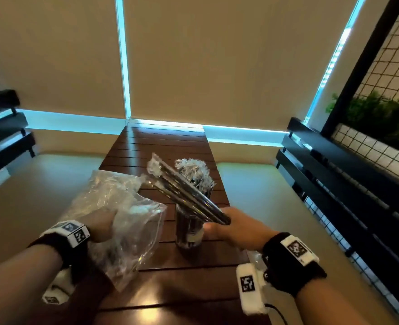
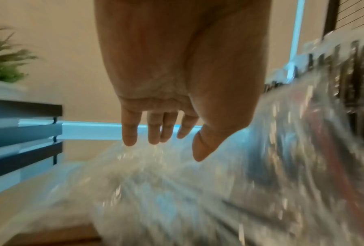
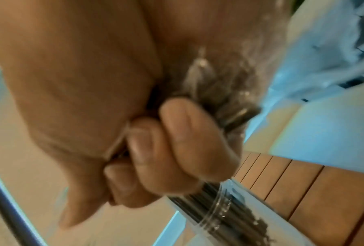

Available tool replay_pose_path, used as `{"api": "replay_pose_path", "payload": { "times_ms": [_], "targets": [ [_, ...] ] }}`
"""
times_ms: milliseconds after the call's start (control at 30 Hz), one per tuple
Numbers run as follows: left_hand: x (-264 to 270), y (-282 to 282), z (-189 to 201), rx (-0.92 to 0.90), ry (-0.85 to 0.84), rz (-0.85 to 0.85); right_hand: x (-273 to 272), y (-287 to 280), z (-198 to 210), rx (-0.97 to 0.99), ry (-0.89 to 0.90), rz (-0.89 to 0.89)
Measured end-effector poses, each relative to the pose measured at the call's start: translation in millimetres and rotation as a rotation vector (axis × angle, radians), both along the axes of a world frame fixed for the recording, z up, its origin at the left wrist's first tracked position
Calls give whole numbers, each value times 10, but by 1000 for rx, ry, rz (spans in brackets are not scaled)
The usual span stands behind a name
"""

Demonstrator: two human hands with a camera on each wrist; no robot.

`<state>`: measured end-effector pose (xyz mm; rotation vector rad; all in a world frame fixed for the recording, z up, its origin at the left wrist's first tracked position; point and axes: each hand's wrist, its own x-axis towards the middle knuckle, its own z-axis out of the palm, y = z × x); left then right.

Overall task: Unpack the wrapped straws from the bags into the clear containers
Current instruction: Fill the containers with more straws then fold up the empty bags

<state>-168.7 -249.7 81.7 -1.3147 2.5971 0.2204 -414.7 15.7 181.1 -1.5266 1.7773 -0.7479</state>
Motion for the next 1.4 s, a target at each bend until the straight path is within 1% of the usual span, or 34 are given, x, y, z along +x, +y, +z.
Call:
{"api": "replay_pose_path", "payload": {
  "times_ms": [33, 67, 100, 133, 167, 200, 267, 300, 333, 367, 433, 467, 500, 567, 600, 633, 667, 700, 733, 767, 800, 867, 900, 933, 967, 1000, 1033, 1067, 1100, 1133, 1167, 1267, 1300, 1400],
  "targets": [
    [-6, 5, 80, 9, 59, -7, 20, -37, 2, -89, -42, -41],
    [-34, 69, 220, 30, 177, -15, 42, -113, -29, -181, -27, -83],
    [-63, 129, 328, 80, 367, -17, 78, -201, -71, -261, 24, -133],
    [-101, 227, 471, 186, 624, -4, 122, -304, -125, -319, 72, -187],
    [-157, 345, 637, 351, 878, 12, 190, -402, -156, -355, 105, -227],
    [-218, 479, 814, 562, 1100, 13, 266, -497, -185, -381, 124, -240],
    [-349, 669, 1123, 864, 1361, -37, 432, -676, -249, -395, 153, -218],
    [-412, 734, 1241, 945, 1478, -41, 520, -750, -274, -395, 172, -204],
    [-484, 792, 1346, 987, 1599, 4, 605, -810, -283, -416, 188, -199],
    [-571, 828, 1434, 1004, 1723, 94, 685, -852, -275, -438, 197, -201],
    [-716, 901, 1582, 911, 1877, 255, 770, -883, -247, -475, 171, -179],
    [-762, 927, 1650, 844, 1925, 273, 776, -875, -243, -496, 133, -164],
    [-784, 944, 1715, 774, 1964, 255, 771, -845, -227, -518, 44, -162],
    [-759, 974, 1861, 679, 2032, 145, 724, -782, -179, -540, -273, -232],
    [-730, 1001, 1942, 679, 2063, 70, 690, -751, -144, -520, -487, -305],
    [-702, 1029, 2016, 694, 2086, -7, 653, -740, -121, -477, -740, -368],
    [-677, 1067, 2086, 704, 2103, -86, 621, -747, -88, -420, -997, -389],
    [-665, 1100, 2133, 696, 2114, -169, 592, -757, -52, -364, -1201, -380],
    [-659, 1139, 2159, 666, 2113, -247, 570, -758, -5, -319, -1347, -354],
    [-676, 1178, 2158, 618, 2098, -313, 561, -757, 35, -293, -1422, -335],
    [-710, 1214, 2130, 559, 2070, -357, 557, -768, 71, -287, -1451, -307],
    [-821, 1268, 2032, 471, 2010, -364, 531, -778, 139, -272, -1414, -278],
    [-874, 1278, 1982, 438, 1986, -350, 523, -798, 140, -272, -1372, -275],
    [-928, 1269, 1933, 407, 1959, -339, 515, -817, 97, -303, -1289, -286],
    [-981, 1239, 1886, 378, 1939, -328, 496, -830, 25, -383, -1118, -310],
    [-1023, 1189, 1837, 347, 1925, -305, 463, -835, -62, -494, -875, -349],
    [-1056, 1122, 1778, 318, 1915, -276, 416, -837, -160, -624, -579, -443],
    [-1080, 1042, 1718, 292, 1908, -241, 355, -820, -253, -742, -321, -577],
    [-1107, 955, 1650, 274, 1900, -202, 285, -802, -341, -816, -183, -677],
    [-1131, 871, 1565, 259, 1894, -153, 203, -799, -444, -831, -114, -732],
    [-1154, 798, 1478, 246, 1891, -101, 120, -811, -540, -783, -76, -741],
    [-1220, 637, 1270, 254, 1891, 44, -32, -919, -813, -480, -26, -652],
    [-1250, 592, 1225, 268, 1899, 86, -47, -972, -887, -438, -40, -624],
    [-1363, 488, 1142, 288, 1943, 176, -52, -1144, -1095, -469, -98, -620]
  ]
}}
